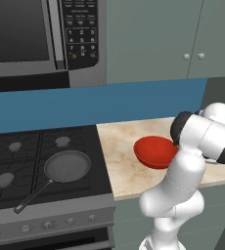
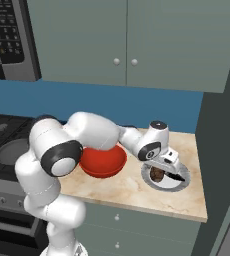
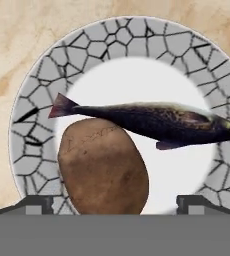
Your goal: Place the fish on the plate and place the potato on the same plate.
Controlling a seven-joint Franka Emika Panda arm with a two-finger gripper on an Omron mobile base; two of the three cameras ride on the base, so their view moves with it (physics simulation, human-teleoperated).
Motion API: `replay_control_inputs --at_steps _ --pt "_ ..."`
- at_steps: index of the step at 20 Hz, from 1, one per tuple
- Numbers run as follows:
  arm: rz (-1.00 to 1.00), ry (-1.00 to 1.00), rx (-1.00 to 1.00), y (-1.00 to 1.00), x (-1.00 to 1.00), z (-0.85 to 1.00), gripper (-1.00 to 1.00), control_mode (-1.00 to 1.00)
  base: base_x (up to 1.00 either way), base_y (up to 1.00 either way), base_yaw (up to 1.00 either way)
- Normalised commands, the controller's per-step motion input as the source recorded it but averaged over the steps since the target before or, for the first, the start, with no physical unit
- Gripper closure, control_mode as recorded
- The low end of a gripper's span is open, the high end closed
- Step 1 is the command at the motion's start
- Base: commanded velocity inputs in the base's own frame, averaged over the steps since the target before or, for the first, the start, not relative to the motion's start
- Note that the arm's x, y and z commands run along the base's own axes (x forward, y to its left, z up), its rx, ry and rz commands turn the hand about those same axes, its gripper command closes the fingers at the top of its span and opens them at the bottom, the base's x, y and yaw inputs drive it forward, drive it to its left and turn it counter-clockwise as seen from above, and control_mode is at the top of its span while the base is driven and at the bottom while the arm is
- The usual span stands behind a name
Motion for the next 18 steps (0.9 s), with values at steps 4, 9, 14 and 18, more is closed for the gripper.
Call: replay_control_inputs --at_steps 4,9,14,18 --pt "0.00 0.04 -0.08 0.26 -0.51 0.50 -1.00 -1.00 0.00 0.00 0.00" --pt "0.00 -0.07 -0.05 0.59 -0.98 0.49 -1.00 -1.00 0.00 0.00 0.00" --pt "0.00 -0.22 -0.04 0.81 -1.00 0.50 -1.00 -1.00 0.00 0.00 0.00" --pt "0.01 -0.17 -0.13 1.00 -0.90 0.39 -1.00 -1.00 0.00 0.00 0.00"
